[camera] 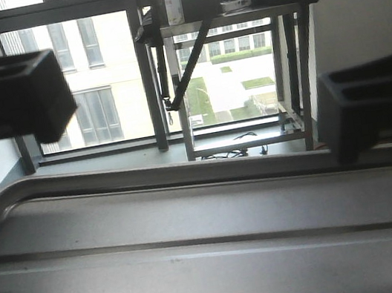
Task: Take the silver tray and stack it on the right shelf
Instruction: 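Hold the tray in both grippers while the base turns and drives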
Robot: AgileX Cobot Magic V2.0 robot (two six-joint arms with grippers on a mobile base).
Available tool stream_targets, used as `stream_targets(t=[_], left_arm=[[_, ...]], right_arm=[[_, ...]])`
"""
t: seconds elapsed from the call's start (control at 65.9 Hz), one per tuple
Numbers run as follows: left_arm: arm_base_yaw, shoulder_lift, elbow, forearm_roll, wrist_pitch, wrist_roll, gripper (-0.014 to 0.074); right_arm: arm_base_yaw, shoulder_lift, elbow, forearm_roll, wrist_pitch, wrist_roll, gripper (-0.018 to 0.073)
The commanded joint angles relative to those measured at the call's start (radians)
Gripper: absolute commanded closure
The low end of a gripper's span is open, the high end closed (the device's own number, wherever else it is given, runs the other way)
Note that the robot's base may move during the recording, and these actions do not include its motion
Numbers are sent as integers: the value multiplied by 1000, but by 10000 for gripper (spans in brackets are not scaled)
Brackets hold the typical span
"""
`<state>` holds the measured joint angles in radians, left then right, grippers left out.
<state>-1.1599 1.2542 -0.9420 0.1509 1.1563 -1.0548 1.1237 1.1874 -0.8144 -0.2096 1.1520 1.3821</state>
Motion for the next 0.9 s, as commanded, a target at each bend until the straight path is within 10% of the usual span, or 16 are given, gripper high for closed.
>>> stream_targets(t=[0.0,0.881], left_arm=[[-6,-26,-22,30,183,5,687],[-6,-26,-22,30,183,5,687]], right_arm=[[-5,-22,-25,-58,149,3,487],[-5,-22,-25,-58,149,3,487]])
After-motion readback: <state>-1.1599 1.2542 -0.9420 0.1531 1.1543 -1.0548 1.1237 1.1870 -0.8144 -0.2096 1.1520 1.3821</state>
